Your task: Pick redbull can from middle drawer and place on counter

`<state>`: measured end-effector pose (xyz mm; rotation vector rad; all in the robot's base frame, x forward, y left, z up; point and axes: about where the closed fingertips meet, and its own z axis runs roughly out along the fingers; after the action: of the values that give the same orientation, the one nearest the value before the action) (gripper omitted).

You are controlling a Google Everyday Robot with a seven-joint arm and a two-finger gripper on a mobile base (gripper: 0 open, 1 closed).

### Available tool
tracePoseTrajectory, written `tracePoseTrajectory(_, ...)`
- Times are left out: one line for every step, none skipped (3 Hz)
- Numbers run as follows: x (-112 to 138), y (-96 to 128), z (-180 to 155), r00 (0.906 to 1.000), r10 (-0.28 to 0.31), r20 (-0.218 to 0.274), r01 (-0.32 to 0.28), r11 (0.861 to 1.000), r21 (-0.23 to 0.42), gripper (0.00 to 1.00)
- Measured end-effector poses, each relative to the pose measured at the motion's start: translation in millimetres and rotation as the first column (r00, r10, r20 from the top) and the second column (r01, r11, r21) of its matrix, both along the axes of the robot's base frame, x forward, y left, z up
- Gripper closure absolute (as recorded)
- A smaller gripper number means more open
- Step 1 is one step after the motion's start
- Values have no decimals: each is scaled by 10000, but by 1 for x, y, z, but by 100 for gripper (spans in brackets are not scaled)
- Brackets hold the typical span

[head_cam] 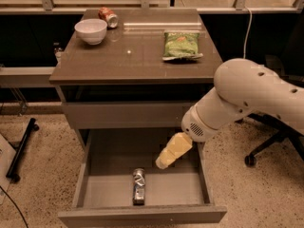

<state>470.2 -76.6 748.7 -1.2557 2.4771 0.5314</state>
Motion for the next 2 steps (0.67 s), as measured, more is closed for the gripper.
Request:
tracePoseTrajectory(17,16,-40,9973,-569,-457,556,9980,-297,0)
tracePoseTrajectory(35,32,-85,9872,-1293,-931,1243,9905,-580,0)
